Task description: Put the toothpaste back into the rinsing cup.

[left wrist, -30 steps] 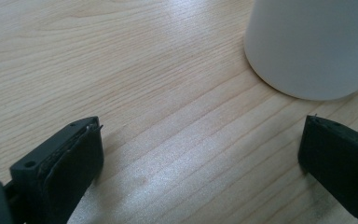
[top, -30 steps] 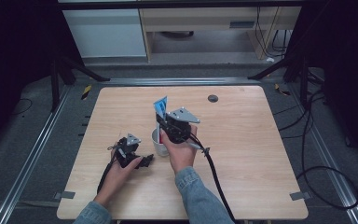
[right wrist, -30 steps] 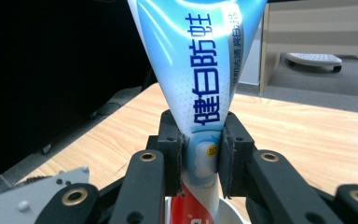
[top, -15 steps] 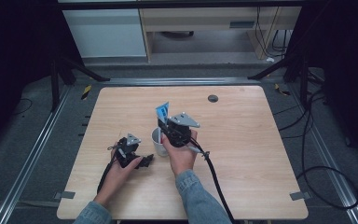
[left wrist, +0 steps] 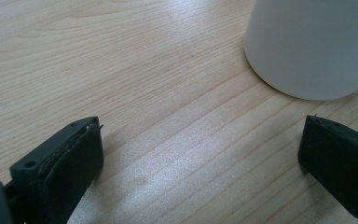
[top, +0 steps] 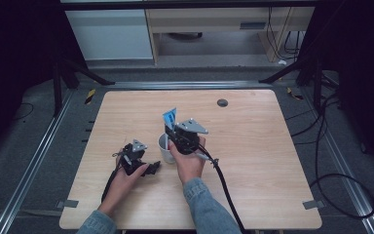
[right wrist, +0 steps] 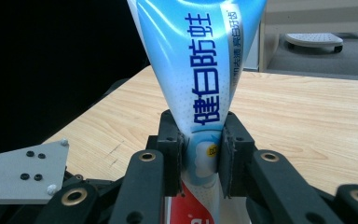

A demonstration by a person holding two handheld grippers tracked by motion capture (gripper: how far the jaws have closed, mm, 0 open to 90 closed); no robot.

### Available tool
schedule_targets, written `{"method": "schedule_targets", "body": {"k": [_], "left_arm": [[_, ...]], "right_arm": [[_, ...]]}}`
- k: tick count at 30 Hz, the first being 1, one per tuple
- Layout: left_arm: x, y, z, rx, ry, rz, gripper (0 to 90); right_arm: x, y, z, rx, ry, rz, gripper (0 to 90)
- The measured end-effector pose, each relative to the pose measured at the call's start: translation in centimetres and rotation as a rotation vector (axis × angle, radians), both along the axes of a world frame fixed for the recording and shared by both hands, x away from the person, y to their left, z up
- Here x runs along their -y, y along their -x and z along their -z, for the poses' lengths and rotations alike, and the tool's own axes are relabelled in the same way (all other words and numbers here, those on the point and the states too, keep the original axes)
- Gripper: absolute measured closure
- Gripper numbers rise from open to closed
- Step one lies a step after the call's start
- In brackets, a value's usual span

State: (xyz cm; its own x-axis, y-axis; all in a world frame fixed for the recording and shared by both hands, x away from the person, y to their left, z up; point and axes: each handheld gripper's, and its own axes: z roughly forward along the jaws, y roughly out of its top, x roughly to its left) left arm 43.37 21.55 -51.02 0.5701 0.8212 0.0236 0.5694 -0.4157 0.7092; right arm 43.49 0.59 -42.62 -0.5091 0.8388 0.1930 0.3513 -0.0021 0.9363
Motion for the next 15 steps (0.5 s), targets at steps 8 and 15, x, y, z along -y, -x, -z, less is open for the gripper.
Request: {"method": "schedule_targets", "body": {"k": [8, 15], "left_arm": [[0.00, 0.00, 0.00, 0.001, 0.001, -0.001, 0.0], [0.00, 0.00, 0.00, 0.001, 0.000, -0.001, 0.0]], "right_arm": [[0.10, -0.06, 0.33, -0.013, -0.001, -0.001, 73.2], [0.23, -0.20, 0.50, -0.018, -0.005, 0.000, 73.0]]}}
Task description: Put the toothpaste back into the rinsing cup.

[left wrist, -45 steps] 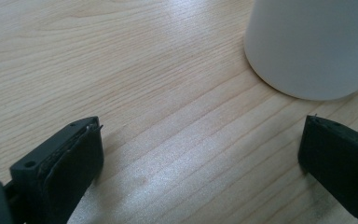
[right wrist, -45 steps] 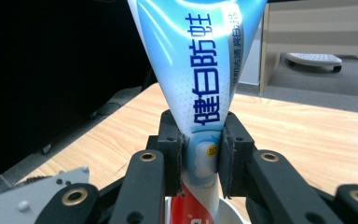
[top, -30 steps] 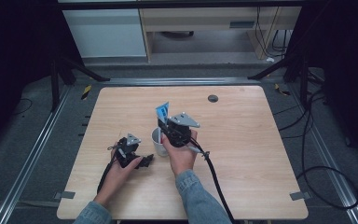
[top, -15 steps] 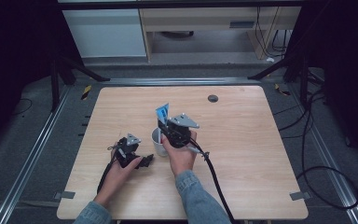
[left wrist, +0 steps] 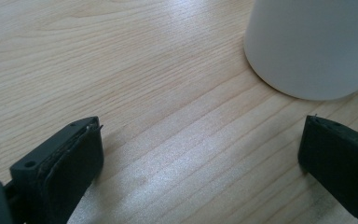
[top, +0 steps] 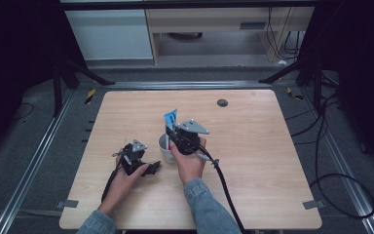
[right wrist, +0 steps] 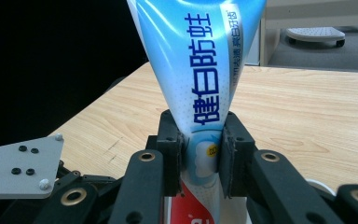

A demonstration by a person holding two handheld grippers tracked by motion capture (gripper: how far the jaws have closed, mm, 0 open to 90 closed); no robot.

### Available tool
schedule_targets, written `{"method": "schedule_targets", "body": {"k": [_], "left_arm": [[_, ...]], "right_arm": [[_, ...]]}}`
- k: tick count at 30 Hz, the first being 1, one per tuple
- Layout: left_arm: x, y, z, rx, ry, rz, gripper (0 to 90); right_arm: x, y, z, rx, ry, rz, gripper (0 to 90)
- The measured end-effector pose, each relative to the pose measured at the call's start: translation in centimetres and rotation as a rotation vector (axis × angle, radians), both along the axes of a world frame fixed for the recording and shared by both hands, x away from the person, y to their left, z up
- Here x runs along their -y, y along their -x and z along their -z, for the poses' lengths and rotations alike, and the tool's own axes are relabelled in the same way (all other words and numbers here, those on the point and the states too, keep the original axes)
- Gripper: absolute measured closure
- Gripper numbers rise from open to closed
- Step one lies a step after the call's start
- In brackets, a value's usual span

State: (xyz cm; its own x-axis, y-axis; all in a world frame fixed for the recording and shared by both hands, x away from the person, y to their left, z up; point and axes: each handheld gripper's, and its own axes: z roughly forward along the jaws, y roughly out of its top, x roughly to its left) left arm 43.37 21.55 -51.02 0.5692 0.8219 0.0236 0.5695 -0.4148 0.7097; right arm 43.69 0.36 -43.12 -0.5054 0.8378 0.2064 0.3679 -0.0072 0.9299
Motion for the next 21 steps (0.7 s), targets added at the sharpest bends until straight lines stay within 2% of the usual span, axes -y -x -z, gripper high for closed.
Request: {"method": "schedule_targets", "body": {"k": [21], "left_arm": [[0.01, 0.01, 0.00, -0.001, 0.001, -0.002, 0.0]], "right_arm": [[0.48, -0.37, -0.08, -0.016, -0.005, -0.011, 71.8]]}}
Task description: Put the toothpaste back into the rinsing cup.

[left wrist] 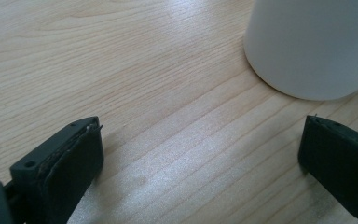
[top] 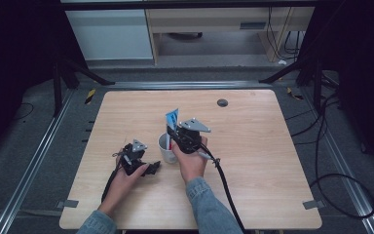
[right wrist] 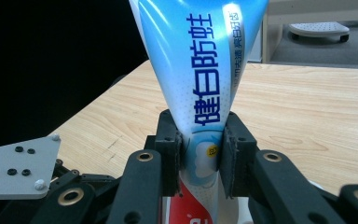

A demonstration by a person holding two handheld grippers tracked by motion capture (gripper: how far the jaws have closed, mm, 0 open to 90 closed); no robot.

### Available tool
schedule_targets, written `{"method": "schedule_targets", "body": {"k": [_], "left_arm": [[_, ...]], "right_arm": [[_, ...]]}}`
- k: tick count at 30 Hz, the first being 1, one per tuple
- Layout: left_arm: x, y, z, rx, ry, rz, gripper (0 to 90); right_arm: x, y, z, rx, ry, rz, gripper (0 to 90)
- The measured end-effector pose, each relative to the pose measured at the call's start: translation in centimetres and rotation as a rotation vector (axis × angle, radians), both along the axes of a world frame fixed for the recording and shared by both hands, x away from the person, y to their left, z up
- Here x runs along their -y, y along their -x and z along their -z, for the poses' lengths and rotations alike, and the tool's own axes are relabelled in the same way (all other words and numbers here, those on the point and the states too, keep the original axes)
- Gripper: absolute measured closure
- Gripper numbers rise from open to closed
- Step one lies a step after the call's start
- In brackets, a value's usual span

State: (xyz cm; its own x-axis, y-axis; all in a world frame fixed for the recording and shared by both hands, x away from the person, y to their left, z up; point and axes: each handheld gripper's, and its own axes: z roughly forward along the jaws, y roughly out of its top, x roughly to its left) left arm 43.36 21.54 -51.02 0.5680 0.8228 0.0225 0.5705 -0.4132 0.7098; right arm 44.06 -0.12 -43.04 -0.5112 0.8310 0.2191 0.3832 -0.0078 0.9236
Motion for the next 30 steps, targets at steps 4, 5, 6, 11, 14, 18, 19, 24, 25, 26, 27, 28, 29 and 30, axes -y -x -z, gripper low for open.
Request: {"method": "schedule_targets", "body": {"k": [4, 5, 6, 11, 14, 18, 19, 24, 25, 26, 27, 28, 29, 30], "left_arm": [[0.0, 0.0, 0.0, 0.000, 0.001, 0.000, 0.0], [0.0, 0.0, 0.0, 0.000, 0.001, 0.000, 0.0], [0.0, 0.0, 0.0, 0.000, 0.001, 0.000, 0.0], [0.0, 0.0, 0.0, -0.001, 0.000, 0.001, 0.0], [0.0, 0.0, 0.0, -0.001, -0.001, 0.001, 0.0], [0.0, 0.0, 0.0, -0.001, -0.003, 0.002, 0.0], [0.0, 0.0, 0.0, -0.001, -0.002, 0.002, 0.0], [0.0, 0.0, 0.0, -0.001, -0.002, 0.002, 0.0], [0.0, 0.0, 0.0, -0.001, -0.002, 0.002, 0.0], [0.0, 0.0, 0.0, -0.001, -0.002, 0.002, 0.0], [0.0, 0.0, 0.0, -0.001, -0.002, 0.002, 0.0], [0.0, 0.0, 0.0, -0.001, -0.002, 0.002, 0.0], [0.0, 0.0, 0.0, -0.001, -0.002, 0.002, 0.0], [0.0, 0.0, 0.0, -0.001, -0.002, 0.002, 0.0]], "right_arm": [[0.2, -0.1, 0.0, -0.006, -0.004, 0.001, 71.6], [0.2, -0.1, 0.0, -0.005, -0.005, -0.001, 71.6], [0.3, -0.1, 0.0, -0.005, -0.004, -0.002, 71.5], [0.5, -0.1, 0.0, -0.010, -0.011, 0.000, 71.1], [0.6, -0.1, 0.0, -0.008, -0.008, 0.005, 70.7], [0.8, -0.2, -0.1, -0.007, -0.009, 0.007, 69.9], [0.9, -0.2, -0.1, -0.007, -0.008, 0.006, 69.8], [1.0, -0.2, -0.1, -0.008, -0.009, 0.007, 69.1], [1.0, -0.2, -0.1, -0.007, -0.008, 0.006, 69.0], [1.0, -0.1, -0.1, -0.007, -0.009, 0.005, 68.7], [1.0, -0.1, -0.1, -0.006, -0.008, 0.006, 68.5], [1.1, -0.1, -0.1, -0.005, -0.007, 0.006, 68.2], [1.1, -0.2, -0.1, -0.005, -0.007, 0.006, 67.9], [1.1, -0.2, -0.1, -0.005, -0.009, 0.007, 67.5]]}}
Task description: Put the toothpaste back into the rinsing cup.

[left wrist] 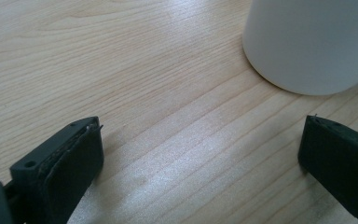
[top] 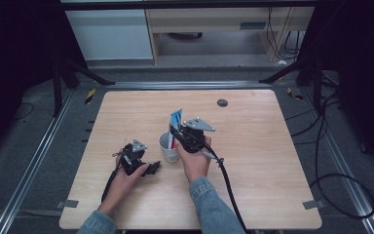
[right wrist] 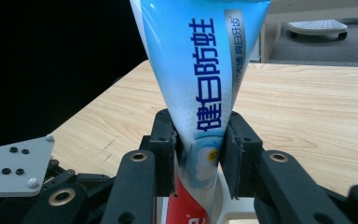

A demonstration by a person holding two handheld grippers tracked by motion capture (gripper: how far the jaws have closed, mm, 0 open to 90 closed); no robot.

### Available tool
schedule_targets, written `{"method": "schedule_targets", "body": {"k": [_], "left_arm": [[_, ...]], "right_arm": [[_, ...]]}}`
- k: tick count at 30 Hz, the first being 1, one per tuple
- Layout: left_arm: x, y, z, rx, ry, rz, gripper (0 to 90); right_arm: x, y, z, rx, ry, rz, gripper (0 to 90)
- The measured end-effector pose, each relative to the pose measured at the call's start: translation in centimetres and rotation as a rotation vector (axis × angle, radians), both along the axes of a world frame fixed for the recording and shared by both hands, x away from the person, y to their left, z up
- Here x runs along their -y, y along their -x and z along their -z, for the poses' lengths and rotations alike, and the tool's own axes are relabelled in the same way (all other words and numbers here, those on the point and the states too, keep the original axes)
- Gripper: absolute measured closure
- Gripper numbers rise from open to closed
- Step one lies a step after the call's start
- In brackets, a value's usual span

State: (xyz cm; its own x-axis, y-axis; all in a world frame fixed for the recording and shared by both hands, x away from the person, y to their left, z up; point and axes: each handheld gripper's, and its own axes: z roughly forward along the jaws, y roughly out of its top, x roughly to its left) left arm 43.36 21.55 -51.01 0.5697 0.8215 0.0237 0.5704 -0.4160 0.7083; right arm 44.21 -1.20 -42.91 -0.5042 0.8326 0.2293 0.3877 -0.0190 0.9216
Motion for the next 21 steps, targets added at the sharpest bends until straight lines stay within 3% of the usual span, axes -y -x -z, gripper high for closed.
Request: {"method": "schedule_targets", "body": {"k": [21], "left_arm": [[0.00, 0.00, 0.00, 0.000, 0.000, 0.000, 0.0]], "right_arm": [[0.31, -0.01, 0.13, -0.006, -0.002, 0.001, 62.9]]}}
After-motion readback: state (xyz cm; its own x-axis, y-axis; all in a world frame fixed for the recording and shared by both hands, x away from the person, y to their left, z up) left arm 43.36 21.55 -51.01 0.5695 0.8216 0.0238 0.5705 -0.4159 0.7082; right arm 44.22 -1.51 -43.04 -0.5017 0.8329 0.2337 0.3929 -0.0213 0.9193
